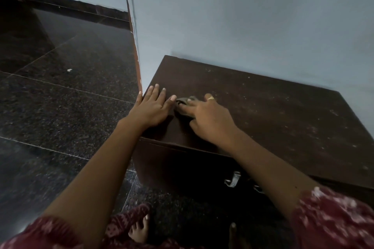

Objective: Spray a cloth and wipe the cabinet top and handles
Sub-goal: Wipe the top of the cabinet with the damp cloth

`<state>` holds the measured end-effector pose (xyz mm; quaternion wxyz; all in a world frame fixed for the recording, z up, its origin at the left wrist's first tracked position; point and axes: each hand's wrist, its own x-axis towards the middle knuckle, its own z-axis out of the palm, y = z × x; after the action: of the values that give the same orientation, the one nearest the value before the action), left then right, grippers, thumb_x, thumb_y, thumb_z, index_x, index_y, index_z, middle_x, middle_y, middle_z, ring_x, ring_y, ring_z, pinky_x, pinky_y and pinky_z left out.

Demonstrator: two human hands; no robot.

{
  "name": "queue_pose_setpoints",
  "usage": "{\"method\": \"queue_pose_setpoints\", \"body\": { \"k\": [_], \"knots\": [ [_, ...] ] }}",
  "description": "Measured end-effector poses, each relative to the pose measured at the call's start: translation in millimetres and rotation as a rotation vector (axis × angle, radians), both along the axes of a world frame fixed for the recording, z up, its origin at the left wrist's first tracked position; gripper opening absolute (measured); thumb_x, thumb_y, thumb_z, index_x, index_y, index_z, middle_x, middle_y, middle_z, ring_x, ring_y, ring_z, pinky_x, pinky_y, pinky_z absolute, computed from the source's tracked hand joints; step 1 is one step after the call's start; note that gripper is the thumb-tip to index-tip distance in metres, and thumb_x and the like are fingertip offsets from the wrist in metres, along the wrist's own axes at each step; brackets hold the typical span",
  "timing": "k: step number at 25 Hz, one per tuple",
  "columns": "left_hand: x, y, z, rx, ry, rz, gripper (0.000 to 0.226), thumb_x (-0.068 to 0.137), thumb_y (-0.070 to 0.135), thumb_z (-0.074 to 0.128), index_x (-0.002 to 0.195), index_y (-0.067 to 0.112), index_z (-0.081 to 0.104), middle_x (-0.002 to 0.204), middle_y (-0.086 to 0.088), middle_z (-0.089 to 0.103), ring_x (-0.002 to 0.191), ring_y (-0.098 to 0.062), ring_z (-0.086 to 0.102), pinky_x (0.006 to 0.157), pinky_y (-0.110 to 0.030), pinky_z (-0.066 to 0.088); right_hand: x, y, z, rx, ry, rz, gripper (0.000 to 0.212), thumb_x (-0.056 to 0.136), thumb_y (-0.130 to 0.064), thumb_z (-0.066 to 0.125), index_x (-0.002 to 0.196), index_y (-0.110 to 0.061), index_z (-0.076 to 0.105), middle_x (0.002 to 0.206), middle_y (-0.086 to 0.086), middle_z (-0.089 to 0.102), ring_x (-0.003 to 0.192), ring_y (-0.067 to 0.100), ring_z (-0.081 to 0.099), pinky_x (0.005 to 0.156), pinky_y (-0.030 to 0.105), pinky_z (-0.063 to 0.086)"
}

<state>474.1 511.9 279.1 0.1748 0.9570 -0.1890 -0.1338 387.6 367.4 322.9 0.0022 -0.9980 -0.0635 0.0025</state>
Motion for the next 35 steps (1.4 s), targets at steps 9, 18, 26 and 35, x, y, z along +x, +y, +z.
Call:
{"method": "queue_pose_setpoints", "body": {
  "k": [9, 18, 26, 35],
  "knots": [
    [-4.9, -10.9, -5.5, 0.064, -0.084, -0.067, 0.063, 0.097, 0.048, 0.022, 0.149, 0.021, 0.001, 0.160, 0.001, -0.009, 0.146, -0.016, -0.013, 0.116, -0.045, -0.013, -75.0, -14.7, 2.4, -0.029, 0.082, 0.160, 0.056, 0.092, -0.017, 0.037, 0.142, -0.037, 0.023, 0.153, -0.011, 0.027, 0.130, 0.032, 0.027, 0.094, 0.037, 0.038],
    [-7.1, -21.8, -5.1, 0.054, -0.132, -0.076, 0.056, 0.099, 0.043, 0.020, 0.149, 0.025, 0.002, 0.160, 0.005, -0.007, 0.146, -0.013, -0.011, 0.118, -0.043, -0.008, -23.8, -34.2, -6.7, -0.036, -0.024, 0.053, 0.054, 0.090, -0.020, 0.041, 0.139, -0.038, 0.030, 0.148, -0.014, 0.036, 0.121, 0.030, 0.033, 0.080, 0.032, 0.038],
    [-4.9, -24.8, -8.9, 0.106, -0.125, -0.058, 0.057, 0.098, 0.045, 0.014, 0.148, 0.028, -0.008, 0.158, 0.008, -0.016, 0.145, -0.010, -0.017, 0.117, -0.040, -0.010, 106.0, -55.7, -5.5, 0.011, 0.076, -0.098, 0.052, 0.091, -0.008, 0.041, 0.138, -0.028, 0.038, 0.149, 0.009, 0.037, 0.128, 0.033, 0.038, 0.107, 0.043, 0.037],
    [-5.5, -22.9, -6.8, 0.109, -0.117, -0.069, 0.058, 0.098, 0.046, 0.015, 0.148, 0.028, -0.005, 0.159, 0.007, -0.013, 0.145, -0.011, -0.015, 0.117, -0.042, -0.009, 150.7, -70.6, 0.3, 0.050, 0.103, -0.303, 0.040, 0.091, -0.004, 0.044, 0.130, -0.011, 0.047, 0.124, 0.020, 0.049, 0.099, 0.034, 0.058, 0.080, 0.035, 0.049]
  ]
}}
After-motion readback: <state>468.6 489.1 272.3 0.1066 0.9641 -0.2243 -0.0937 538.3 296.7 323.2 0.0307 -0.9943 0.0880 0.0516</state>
